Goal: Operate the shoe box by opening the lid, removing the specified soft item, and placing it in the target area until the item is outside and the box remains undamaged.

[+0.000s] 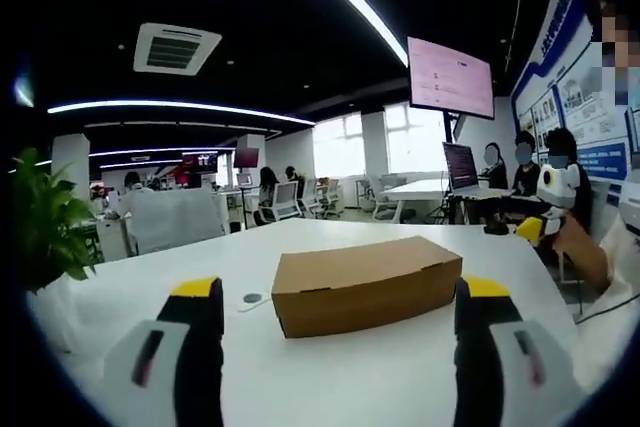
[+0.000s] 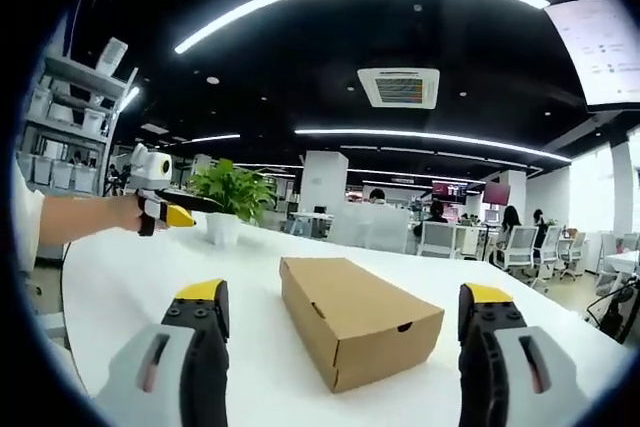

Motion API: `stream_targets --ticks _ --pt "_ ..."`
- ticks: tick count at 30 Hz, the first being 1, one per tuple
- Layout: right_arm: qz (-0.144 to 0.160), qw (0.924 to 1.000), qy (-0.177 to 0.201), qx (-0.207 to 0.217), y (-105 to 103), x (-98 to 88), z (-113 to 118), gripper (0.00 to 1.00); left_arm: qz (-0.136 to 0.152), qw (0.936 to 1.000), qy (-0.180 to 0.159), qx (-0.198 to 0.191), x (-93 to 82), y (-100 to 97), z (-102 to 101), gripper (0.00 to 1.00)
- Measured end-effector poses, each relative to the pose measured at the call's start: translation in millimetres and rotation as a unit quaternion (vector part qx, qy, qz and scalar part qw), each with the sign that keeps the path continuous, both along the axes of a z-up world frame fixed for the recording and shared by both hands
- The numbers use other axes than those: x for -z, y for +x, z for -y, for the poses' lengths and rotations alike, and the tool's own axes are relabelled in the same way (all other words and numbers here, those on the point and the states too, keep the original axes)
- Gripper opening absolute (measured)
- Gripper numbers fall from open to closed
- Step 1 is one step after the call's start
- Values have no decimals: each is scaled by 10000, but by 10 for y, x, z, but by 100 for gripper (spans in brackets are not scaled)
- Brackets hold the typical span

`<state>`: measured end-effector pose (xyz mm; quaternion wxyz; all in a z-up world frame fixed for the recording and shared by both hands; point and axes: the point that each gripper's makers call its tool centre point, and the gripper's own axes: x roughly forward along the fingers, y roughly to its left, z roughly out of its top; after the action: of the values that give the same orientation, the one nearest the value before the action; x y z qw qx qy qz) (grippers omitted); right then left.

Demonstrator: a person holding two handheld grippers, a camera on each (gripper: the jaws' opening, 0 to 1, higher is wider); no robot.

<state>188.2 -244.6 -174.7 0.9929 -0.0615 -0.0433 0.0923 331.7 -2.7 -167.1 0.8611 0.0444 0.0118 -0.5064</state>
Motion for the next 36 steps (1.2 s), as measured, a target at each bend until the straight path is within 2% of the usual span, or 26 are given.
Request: stream_targets --ticks 2,4,5,9,17,25,28,31,34,36 --pt "4 10000 57 -81 17 -17 -11 96 -33 10000 13 30 1 20 7 99" --pt "45 9995 295 -46 21 -73 16 96 -18 10000 16 44 -14 47 4 99" --pt "117 9996 264 -39 21 -103 19 95 -11 10000 8 44 -23 62 1 99" --pt "76 9999 133 57 56 -114 67 95 3 10000 -6 24 -66 102 2 99" --pt "23 9998 163 60 56 -57 89 94 45 9999 -70 72 -115 94 7 99" --pt "-65 9999 106 -26 93 -10 6 93 39 9999 -13 159 -79 128 53 97" --pt "-47 9999 92 -22 137 -29 -2 93 -201 9989 -211 361 -47 156 131 95" --pt "-84 9999 3 -56 164 -64 -10 94 -292 9982 -115 514 17 150 182 98" --pt "-88 9999 -70 51 177 -103 28 93 -188 9982 -108 557 19 142 183 98" --pt "-284 9991 -189 235 184 -35 91 91 -177 9982 -104 571 22 148 176 98"
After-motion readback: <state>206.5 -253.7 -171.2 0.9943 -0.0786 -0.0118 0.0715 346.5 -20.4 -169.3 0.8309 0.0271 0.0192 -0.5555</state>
